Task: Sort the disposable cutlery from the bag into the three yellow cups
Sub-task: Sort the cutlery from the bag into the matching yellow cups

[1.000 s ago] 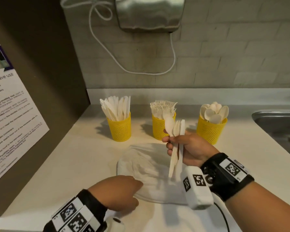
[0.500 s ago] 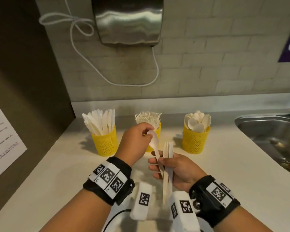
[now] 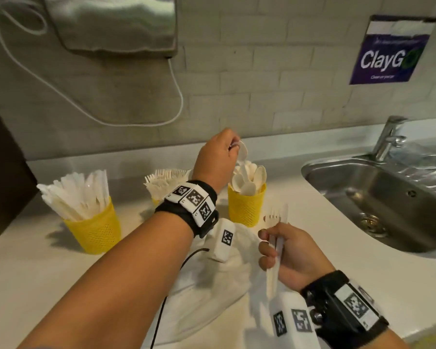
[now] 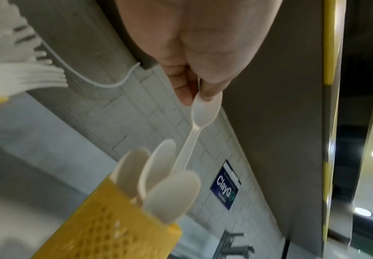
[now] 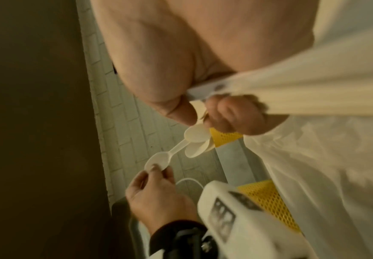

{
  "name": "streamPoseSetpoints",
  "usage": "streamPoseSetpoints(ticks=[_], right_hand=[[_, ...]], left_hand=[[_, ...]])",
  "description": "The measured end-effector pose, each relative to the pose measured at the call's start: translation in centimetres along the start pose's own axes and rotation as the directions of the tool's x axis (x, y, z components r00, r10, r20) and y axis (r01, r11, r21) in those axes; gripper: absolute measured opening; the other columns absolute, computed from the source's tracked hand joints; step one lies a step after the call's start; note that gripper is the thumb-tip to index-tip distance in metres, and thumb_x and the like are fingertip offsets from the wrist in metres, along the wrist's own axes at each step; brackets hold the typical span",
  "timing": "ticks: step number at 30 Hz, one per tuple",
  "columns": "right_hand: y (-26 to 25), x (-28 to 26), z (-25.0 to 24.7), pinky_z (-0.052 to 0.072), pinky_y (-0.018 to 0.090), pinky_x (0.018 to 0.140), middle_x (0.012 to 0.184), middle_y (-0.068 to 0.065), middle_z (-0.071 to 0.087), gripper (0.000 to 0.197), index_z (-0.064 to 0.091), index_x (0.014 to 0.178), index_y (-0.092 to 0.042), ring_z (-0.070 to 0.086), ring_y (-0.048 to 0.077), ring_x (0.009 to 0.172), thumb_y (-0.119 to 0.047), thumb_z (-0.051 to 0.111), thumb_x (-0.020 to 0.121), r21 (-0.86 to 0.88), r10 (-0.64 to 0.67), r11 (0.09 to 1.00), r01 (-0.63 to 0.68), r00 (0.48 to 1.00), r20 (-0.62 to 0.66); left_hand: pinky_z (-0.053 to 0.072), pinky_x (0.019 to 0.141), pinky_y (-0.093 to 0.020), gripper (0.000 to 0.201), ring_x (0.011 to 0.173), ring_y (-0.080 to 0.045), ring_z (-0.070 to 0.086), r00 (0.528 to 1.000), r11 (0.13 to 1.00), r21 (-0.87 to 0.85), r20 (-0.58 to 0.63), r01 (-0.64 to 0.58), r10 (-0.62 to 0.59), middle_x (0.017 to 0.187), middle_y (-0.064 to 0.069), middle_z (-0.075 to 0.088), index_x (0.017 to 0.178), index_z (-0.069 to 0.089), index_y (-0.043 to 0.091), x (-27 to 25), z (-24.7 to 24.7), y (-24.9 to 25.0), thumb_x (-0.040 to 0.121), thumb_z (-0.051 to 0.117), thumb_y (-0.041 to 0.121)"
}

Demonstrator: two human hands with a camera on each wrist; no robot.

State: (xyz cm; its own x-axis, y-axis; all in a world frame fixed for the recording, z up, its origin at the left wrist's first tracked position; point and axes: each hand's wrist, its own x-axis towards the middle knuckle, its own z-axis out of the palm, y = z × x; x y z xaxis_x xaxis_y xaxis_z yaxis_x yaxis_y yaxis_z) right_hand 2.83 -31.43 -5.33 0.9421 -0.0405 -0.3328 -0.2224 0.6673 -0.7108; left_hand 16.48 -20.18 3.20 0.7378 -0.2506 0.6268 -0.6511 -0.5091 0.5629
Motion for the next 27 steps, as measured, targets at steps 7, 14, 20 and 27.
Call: streamPoseSetpoints(ticks=[7,14,20,27], right_hand=[[-0.6,0.1,0.1,0.035,0.023,0.038,0.065,0.01,0.05,0.023,0.044,0.092,-0.012,0.042,0.015,0.04,0.007,0.033,0.086,0.009,-0.054,0.999,0.053,0.996,0.07],[0.3,0.9,2.9,0.036,0.026,0.042,0.065,0.009,0.058,0.023,0.049,0.091,-0.013,0.046,0.016,0.045,0.006,0.036,0.089,-0.088,-0.06,0.993,0.073,0.987,0.148],[2.6,1.9,7.4,0.034,0.024,0.043,0.068,0.008,0.056,0.023,0.052,0.089,-0.011,0.043,0.014,0.045,0.007,0.038,0.089,-0.285,-0.026,0.953,0.106,0.962,0.272],[6.4,1.7,12.4,0.024,0.024,0.049,0.055,-0.005,0.037,0.03,0.052,0.082,-0.017,0.03,0.009,0.052,0.009,0.037,0.086,-0.651,0.031,0.715,0.254,0.919,0.393]], left_hand=[[0.039,0.076,-0.03,0.011,0.091,-0.023,0.048,0.949,0.989,0.146,0.315,-0.028,-0.019,0.086,-0.004,0.054,0.097,0.058,0.012,-1.8,2.3,-1.3,0.092,0.05,0.018],[0.039,0.089,-0.025,0.023,0.106,-0.017,0.049,0.961,0.991,0.092,0.25,0.095,-0.115,0.109,0.002,0.057,0.107,0.065,0.016,-3.7,-2.0,-1.4,0.092,0.049,0.02],[0.042,0.069,-0.012,0.037,0.078,-0.004,0.054,0.872,0.863,-0.229,0.319,0.45,-0.371,0.102,0.009,0.05,0.12,0.055,0.03,-8.9,-6.3,-1.6,0.083,0.064,0.031],[0.044,0.066,-0.025,0.02,0.072,-0.014,0.053,0.907,0.928,0.05,0.199,0.368,-0.37,0.08,0.004,0.055,0.095,0.062,0.021,-11.6,-10.9,-2.2,0.079,0.068,0.032]])
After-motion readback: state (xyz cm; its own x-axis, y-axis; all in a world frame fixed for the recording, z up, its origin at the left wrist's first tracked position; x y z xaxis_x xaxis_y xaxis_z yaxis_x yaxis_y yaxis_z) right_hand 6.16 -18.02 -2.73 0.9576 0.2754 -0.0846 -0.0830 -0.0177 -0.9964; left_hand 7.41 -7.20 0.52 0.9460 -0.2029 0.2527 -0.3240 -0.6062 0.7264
